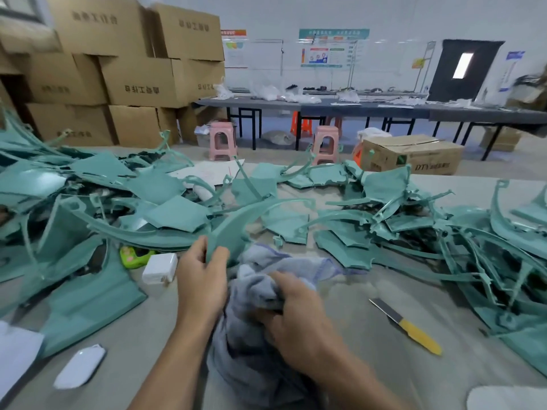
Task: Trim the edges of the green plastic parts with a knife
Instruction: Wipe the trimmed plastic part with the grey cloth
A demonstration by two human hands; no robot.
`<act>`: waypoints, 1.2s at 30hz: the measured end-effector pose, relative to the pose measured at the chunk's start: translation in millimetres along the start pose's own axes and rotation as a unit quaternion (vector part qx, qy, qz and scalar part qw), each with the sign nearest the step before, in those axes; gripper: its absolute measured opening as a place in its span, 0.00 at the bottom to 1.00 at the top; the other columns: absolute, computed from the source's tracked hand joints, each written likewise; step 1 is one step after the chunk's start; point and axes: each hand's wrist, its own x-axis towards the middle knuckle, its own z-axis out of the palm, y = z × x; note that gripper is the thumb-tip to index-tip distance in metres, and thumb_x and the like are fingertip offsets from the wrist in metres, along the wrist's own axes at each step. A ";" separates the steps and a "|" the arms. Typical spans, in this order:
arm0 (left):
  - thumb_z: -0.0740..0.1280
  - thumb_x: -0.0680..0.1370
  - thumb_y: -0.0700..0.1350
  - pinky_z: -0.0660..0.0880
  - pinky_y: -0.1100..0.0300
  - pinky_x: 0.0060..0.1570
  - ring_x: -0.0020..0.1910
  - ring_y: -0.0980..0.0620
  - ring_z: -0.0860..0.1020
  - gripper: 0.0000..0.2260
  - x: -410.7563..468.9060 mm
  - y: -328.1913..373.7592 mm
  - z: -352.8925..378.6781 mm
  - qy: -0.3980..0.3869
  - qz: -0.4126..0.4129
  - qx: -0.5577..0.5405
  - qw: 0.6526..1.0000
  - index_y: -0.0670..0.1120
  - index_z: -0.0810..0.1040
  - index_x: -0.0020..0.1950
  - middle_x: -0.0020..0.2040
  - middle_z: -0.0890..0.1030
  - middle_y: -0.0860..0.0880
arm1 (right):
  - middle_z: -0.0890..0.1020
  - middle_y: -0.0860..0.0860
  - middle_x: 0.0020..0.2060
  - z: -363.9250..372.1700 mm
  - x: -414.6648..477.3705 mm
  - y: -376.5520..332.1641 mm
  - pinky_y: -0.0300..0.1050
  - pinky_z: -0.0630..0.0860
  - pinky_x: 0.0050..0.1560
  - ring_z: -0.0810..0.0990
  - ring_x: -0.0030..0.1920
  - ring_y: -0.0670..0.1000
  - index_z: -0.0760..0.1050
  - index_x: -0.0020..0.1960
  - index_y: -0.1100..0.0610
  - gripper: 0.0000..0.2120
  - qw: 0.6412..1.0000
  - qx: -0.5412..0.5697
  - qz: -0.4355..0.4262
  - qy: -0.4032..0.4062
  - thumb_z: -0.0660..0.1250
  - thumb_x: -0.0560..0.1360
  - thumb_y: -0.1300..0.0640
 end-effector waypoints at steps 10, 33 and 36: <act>0.65 0.68 0.42 0.77 0.54 0.35 0.40 0.49 0.80 0.11 -34.9 26.2 45.4 -0.146 -0.090 -0.163 0.972 0.47 0.82 0.48 0.41 0.84 0.49 | 0.81 0.40 0.57 -39.5 -10.2 11.6 0.39 0.74 0.58 0.77 0.57 0.41 0.78 0.62 0.41 0.18 0.976 -0.041 -0.006 0.214 0.71 0.73 0.43; 0.61 0.85 0.47 0.77 0.68 0.47 0.45 0.59 0.83 0.16 -71.5 39.1 69.6 -0.112 -0.071 -0.160 0.978 0.51 0.86 0.45 0.43 0.86 0.57 | 0.50 0.44 0.81 -19.0 -0.5 27.5 0.39 0.35 0.78 0.40 0.80 0.43 0.49 0.81 0.48 0.29 0.969 -0.206 -0.079 0.110 0.58 0.85 0.57; 0.63 0.80 0.56 0.67 0.70 0.31 0.29 0.64 0.70 0.17 -82.0 42.4 71.8 -0.084 0.024 -0.036 0.996 0.51 0.77 0.33 0.28 0.76 0.60 | 0.52 0.51 0.83 -40.1 19.0 35.6 0.38 0.32 0.77 0.39 0.80 0.45 0.48 0.83 0.56 0.31 0.963 -0.202 0.043 0.174 0.59 0.84 0.56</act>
